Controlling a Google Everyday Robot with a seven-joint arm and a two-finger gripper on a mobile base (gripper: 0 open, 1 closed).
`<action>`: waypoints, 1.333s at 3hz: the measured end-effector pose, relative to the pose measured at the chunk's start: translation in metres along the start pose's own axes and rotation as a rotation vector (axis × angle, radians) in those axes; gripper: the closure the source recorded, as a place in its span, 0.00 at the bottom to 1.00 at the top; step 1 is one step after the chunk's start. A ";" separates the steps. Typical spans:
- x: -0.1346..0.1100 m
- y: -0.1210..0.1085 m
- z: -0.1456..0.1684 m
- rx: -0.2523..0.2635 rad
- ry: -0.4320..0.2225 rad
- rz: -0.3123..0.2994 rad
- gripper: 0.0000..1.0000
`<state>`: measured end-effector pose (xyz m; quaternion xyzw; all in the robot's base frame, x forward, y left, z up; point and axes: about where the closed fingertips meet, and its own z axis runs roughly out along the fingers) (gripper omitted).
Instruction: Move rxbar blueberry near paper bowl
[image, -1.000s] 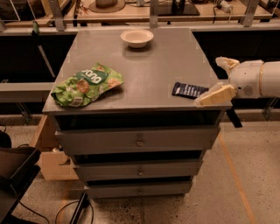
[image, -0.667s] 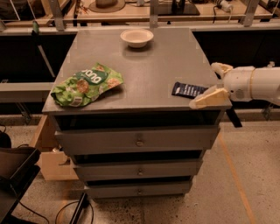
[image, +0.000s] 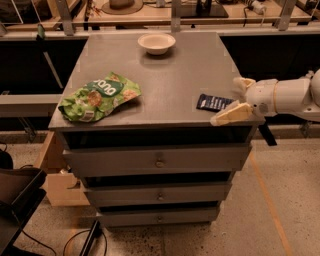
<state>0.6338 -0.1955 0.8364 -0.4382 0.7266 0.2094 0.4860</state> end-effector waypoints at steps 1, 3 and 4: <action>0.015 0.004 0.012 -0.029 0.017 0.012 0.17; 0.016 0.004 0.014 -0.041 0.021 0.020 0.72; 0.015 0.004 0.013 -0.041 0.021 0.020 0.95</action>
Offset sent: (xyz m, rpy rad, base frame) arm 0.0001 0.0008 -0.0443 0.0025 0.0665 0.0280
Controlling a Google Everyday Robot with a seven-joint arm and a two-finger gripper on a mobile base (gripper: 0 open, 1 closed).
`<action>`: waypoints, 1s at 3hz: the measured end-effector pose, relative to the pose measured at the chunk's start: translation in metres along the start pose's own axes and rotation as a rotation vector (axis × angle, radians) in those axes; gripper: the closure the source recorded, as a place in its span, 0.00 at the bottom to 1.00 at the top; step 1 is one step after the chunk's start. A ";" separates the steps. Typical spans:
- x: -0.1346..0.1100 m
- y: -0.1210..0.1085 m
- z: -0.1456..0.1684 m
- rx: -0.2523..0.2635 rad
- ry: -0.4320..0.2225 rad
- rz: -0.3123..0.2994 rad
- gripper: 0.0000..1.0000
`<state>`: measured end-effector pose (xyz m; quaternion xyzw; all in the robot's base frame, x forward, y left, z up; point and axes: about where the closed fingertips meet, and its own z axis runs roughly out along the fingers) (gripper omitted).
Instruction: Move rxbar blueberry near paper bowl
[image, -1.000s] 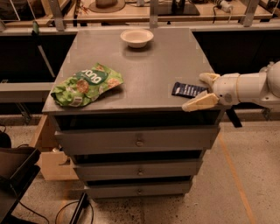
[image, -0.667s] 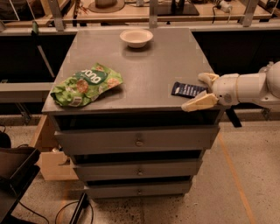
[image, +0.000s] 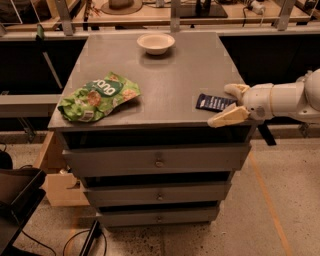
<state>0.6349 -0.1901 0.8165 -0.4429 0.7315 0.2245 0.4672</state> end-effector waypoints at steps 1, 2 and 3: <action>0.000 0.000 0.000 0.000 0.000 0.000 1.00; 0.000 0.000 0.000 0.000 0.000 0.000 0.81; 0.000 0.000 0.000 0.000 0.000 0.000 0.59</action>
Offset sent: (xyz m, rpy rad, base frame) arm 0.0000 0.0000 0.0004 0.0000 -0.0001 0.0001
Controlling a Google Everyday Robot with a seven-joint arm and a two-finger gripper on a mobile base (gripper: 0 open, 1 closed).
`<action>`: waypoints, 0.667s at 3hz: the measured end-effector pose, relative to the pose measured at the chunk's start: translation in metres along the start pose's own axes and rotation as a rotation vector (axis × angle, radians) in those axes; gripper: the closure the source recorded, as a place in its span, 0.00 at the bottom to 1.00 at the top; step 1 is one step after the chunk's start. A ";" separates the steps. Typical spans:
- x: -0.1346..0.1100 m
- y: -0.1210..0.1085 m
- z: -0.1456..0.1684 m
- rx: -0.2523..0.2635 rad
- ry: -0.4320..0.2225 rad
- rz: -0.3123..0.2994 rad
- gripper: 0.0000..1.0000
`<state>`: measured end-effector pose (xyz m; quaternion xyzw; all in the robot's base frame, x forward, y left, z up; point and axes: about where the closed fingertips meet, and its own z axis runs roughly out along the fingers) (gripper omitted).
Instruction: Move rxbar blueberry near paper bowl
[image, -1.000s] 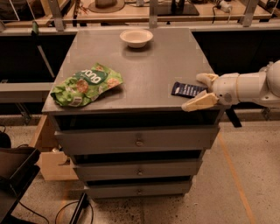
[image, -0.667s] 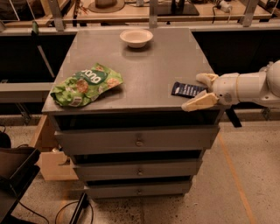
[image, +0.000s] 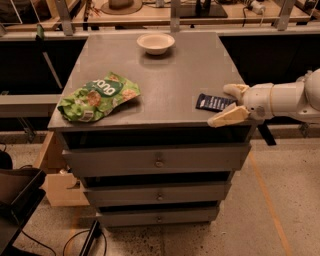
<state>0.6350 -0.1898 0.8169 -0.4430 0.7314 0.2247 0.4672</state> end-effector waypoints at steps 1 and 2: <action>0.000 0.000 0.000 0.000 0.000 0.000 0.36; -0.001 0.000 0.000 0.000 0.000 0.000 0.13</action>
Offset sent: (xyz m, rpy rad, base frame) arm 0.0000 0.0001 0.0002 0.0000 0.0001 0.0002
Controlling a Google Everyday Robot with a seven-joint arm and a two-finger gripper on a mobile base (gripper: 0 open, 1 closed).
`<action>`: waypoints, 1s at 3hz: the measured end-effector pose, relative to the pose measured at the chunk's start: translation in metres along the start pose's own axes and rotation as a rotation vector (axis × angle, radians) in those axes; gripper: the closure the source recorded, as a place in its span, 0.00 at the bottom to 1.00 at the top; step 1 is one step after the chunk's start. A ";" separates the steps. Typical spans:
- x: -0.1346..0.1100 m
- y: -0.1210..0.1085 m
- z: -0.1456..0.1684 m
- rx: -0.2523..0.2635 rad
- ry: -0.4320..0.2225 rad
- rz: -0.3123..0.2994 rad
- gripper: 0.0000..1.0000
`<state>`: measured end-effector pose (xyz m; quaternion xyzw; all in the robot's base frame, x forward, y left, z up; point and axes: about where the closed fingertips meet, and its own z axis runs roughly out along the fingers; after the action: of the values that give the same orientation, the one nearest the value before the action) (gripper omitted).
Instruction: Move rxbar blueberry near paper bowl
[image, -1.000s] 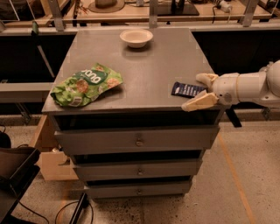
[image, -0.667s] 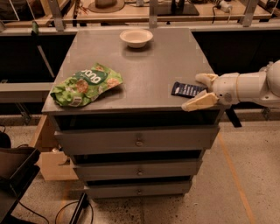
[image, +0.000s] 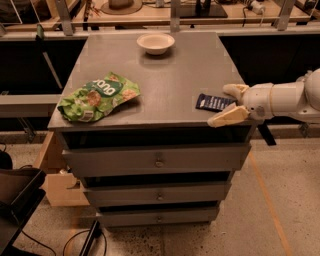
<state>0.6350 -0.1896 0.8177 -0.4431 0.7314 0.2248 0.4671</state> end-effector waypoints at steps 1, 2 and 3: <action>-0.001 0.000 0.000 -0.001 0.000 0.000 0.00; -0.015 0.005 0.000 -0.011 0.010 -0.019 0.00; -0.018 0.003 0.002 0.002 0.020 -0.005 0.00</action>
Offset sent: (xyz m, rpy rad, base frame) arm -0.0049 -0.0007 0.0137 -0.0135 -0.0183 -0.0174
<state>0.6359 -0.1788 0.8321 -0.4465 0.7352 0.2185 0.4608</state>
